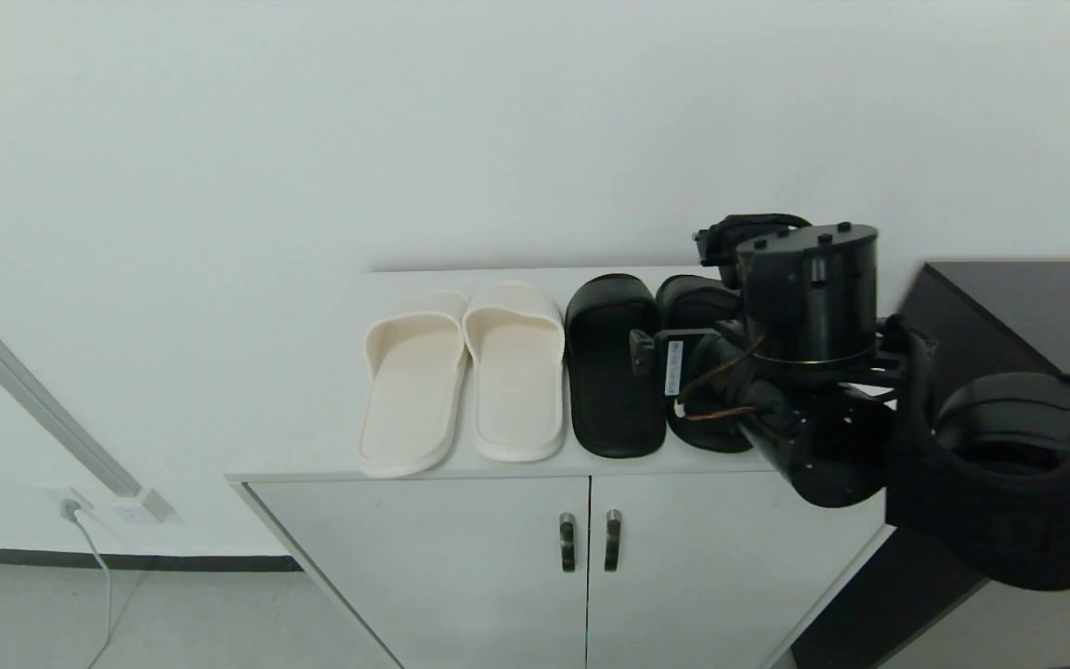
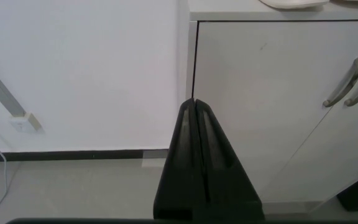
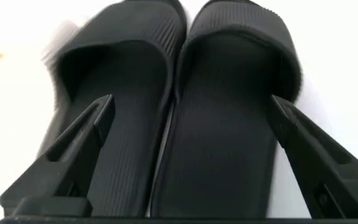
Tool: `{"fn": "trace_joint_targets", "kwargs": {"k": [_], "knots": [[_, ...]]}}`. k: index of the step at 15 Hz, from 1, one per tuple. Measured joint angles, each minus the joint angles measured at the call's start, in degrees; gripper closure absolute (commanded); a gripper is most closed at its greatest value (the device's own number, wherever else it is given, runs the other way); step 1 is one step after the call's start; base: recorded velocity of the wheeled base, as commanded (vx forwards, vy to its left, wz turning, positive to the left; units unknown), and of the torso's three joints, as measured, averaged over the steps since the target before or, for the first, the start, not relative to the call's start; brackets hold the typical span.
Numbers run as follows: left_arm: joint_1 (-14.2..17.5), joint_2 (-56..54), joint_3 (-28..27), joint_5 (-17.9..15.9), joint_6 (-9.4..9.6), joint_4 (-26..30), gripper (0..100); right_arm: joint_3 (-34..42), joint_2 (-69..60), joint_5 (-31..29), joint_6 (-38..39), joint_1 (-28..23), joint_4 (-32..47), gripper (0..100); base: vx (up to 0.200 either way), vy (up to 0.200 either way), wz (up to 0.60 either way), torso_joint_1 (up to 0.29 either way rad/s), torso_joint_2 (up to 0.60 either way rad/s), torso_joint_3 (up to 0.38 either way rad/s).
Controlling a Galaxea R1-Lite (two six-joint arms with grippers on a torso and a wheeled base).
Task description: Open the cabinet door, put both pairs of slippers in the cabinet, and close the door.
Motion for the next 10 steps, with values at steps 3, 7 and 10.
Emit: {"fn": "trace_joint_targets", "kwargs": {"k": [3,7,10], "knots": [[0.00,0.00,0.00,0.00,0.00,0.02,100,-4.85,4.55,-1.15,-0.63,-0.63,-0.55,0,0.000,0.000,0.00,0.000,0.00,0.000],[0.00,0.00,-0.07,0.00,-0.05,0.00,100,-9.70,8.92,-1.17,-0.96,-1.77,-0.63,0,0.000,0.000,0.00,0.000,0.00,0.000],[0.00,0.00,-0.07,0.00,-0.22,0.00,100,-12.50,11.63,-1.21,-1.67,-2.90,-0.88,0,0.000,0.000,0.00,0.000,0.00,0.000]]}}
